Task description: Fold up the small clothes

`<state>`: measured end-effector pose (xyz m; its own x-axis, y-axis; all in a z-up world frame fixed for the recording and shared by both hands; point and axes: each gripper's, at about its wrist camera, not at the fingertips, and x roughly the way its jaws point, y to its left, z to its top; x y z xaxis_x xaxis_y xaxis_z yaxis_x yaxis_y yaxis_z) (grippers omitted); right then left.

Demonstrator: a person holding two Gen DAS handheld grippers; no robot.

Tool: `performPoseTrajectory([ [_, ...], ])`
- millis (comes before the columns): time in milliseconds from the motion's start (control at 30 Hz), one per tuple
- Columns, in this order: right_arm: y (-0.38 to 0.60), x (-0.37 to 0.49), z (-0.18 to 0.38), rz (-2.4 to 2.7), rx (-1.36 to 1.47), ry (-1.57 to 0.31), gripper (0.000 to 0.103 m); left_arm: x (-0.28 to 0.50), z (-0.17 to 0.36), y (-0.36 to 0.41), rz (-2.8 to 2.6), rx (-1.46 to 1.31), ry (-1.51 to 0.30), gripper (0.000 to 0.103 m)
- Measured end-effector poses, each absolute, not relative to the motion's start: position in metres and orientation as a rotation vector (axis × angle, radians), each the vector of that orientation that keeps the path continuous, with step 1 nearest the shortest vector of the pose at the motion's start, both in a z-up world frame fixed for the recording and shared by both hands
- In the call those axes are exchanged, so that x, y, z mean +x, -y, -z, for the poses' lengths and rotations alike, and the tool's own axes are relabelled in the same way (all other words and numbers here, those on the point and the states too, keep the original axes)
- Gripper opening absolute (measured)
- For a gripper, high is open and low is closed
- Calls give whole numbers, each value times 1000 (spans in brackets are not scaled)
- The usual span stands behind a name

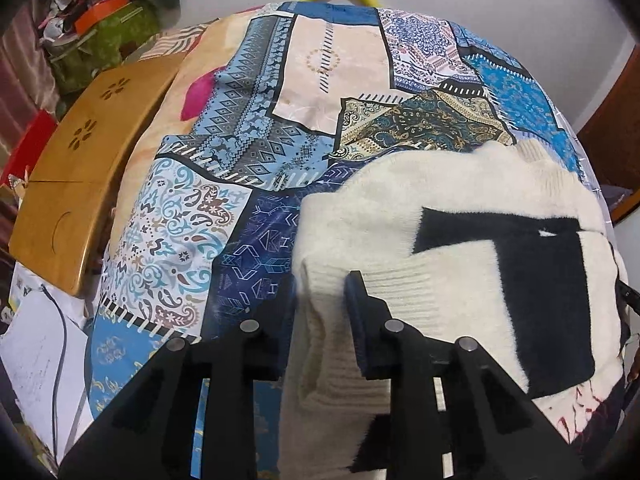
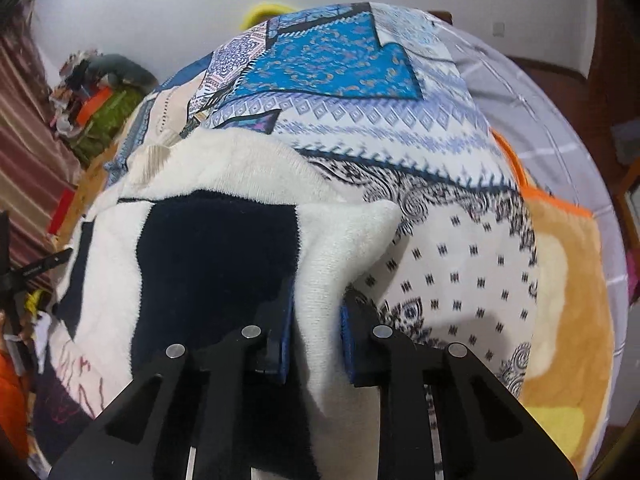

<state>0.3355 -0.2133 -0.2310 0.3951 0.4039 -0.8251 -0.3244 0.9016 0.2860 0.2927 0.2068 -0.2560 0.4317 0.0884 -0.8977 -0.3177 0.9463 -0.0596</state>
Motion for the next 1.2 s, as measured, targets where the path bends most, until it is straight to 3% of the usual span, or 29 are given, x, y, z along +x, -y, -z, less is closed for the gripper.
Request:
performPoseTrajectory([
  [233, 227, 326, 221, -442, 100, -1078, 28, 284, 246, -200, -264, -189, -1110, 30],
  [300, 233, 318, 215, -440, 114, -1078, 36, 278, 242, -197, -265, -181, -1112, 30],
  [533, 245, 281, 174, -459, 96, -1015, 39, 254, 213, -191, -256, -196, -1087, 30],
  [600, 245, 270, 160, -461, 83, -984, 46, 245, 201, -188, -253, -187, -1068, 30],
  [767, 245, 241, 130, -458, 15, -909, 49, 221, 172, -180, -244, -164, -1013, 44],
  [867, 244, 226, 119, -463, -14, -881, 60, 204, 158, -175, -241, -140, -988, 48],
  [1033, 244, 205, 120, -479, -31, -897, 62, 176, 151, -172, -240, -149, -990, 70],
  [1200, 243, 193, 143, -503, -35, -992, 62, 155, 168, -172, -220, -206, -1058, 73],
])
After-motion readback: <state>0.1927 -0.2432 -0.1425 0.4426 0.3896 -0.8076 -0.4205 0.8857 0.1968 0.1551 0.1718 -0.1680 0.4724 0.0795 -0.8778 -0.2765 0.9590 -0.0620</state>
